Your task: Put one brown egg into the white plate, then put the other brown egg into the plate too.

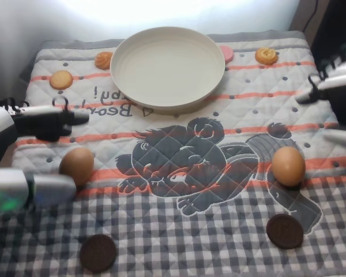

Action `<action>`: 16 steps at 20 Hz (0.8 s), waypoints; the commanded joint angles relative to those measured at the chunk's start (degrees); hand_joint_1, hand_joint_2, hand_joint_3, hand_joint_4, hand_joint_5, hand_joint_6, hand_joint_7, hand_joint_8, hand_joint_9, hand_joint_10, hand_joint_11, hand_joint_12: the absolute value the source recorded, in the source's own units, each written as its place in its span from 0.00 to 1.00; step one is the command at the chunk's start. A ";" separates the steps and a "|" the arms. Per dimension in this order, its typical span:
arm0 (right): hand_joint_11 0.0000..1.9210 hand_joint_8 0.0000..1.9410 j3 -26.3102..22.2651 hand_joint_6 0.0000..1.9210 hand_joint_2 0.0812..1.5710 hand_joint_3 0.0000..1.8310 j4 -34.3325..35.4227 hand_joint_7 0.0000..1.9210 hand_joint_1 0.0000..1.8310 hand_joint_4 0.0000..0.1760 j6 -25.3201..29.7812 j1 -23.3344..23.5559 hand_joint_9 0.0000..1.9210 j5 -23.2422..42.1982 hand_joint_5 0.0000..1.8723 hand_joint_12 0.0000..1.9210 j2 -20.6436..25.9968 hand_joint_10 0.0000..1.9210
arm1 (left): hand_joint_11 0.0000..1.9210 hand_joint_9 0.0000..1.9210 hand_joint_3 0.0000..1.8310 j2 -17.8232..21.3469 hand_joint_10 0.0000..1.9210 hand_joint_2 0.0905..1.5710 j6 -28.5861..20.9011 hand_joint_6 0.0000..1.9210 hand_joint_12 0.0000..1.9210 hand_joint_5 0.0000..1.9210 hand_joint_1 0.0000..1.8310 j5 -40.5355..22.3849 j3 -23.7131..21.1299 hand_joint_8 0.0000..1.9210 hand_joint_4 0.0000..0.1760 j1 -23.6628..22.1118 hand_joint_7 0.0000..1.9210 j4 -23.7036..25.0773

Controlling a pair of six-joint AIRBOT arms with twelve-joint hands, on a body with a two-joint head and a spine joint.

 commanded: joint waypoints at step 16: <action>0.28 0.00 0.26 0.79 0.83 0.00 0.97 0.43 0.44 1.00 0.08 0.78 0.43 6.36 0.33 0.39 -0.03 0.00 | 0.06 0.40 0.00 -7.47 0.02 0.55 8.01 0.00 0.69 0.24 0.43 5.57 7.63 0.00 0.74 -6.59 0.34 -5.61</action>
